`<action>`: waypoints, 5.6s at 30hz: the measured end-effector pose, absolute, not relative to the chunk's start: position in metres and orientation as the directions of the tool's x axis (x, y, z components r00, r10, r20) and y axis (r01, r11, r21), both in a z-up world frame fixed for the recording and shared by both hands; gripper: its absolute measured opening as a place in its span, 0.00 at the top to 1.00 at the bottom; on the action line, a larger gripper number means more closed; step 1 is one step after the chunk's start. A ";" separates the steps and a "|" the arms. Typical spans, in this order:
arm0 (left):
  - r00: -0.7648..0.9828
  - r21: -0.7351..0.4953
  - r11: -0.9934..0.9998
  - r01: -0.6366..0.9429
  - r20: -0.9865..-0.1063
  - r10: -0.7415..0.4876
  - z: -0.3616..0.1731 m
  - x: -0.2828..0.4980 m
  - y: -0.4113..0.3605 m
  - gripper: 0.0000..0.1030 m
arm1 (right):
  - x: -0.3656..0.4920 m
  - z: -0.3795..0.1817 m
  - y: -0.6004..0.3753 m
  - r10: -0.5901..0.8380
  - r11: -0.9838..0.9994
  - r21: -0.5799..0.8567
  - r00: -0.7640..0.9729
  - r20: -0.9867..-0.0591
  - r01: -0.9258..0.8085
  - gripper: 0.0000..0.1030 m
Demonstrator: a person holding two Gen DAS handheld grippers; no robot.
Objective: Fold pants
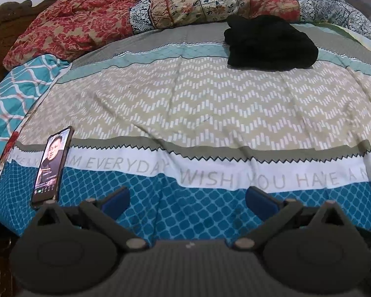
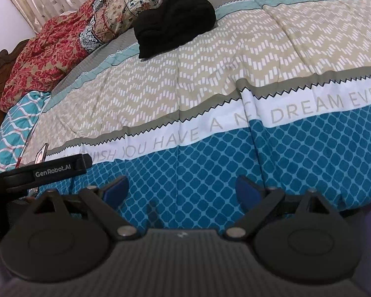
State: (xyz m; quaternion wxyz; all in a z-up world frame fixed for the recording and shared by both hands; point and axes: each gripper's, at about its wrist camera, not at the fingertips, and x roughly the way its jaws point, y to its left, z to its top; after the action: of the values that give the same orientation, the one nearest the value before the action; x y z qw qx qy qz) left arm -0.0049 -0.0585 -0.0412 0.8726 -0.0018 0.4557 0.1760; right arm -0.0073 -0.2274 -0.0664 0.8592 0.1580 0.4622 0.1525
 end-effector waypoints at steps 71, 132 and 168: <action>0.516 0.085 0.965 -0.247 -0.832 0.205 -0.029 -0.037 -0.078 0.00 | -0.055 -0.027 -0.229 0.285 0.950 0.294 0.689 -0.666 -0.107 0.07; 0.667 0.137 0.971 -0.198 -0.707 0.236 0.053 -0.019 -0.106 0.00 | -0.037 0.058 -0.249 0.272 0.941 0.308 0.856 -0.440 -0.141 0.07; 0.599 0.147 0.960 -0.240 -0.755 0.266 0.029 -0.022 -0.077 0.00 | -0.033 0.055 -0.225 0.298 0.942 0.284 0.836 -0.461 -0.179 0.07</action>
State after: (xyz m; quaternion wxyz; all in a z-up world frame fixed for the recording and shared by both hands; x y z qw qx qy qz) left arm -0.0220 -0.0775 0.0293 0.8940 0.0152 0.4249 0.1414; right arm -0.0327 -0.2248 0.0547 0.9511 0.1155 0.2577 0.1255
